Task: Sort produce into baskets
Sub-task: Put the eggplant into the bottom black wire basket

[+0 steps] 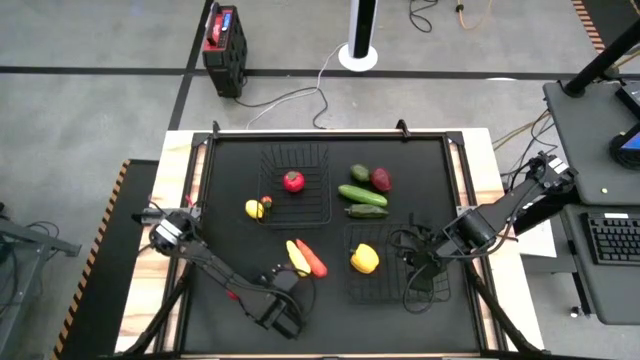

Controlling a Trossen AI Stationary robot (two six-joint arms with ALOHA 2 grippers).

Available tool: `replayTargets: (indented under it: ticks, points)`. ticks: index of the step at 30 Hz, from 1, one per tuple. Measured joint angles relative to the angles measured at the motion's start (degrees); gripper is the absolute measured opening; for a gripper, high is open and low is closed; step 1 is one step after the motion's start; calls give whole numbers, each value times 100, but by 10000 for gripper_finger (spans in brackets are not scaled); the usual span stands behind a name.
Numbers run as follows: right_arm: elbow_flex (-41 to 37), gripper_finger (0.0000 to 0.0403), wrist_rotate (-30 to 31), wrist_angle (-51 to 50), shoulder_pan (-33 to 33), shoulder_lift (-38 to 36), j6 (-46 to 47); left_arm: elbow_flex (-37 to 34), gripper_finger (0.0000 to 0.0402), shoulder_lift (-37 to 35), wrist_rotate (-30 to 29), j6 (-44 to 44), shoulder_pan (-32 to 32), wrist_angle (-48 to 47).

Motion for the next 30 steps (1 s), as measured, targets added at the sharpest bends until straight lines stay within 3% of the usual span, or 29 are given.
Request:
replayTargets:
  ticks: [6,13,17,22,30]
  points:
    - [-3,9,20,63,0,0,-151,9,147,-490,-352,346,-129,-3]
    - [-274,9,274,1309,0,0,-964,13,147,-1277,-1806,1212,-490,178]
    - [-561,9,760,2523,0,0,-1729,17,147,-1621,-2892,2532,-700,785]
    - [-1032,9,1068,4729,0,0,-2962,11,147,-1834,-3886,4721,-796,1781]
    - [-1765,13,1069,7418,-2,0,-4342,-97,147,-1862,-4448,6940,-748,2950]
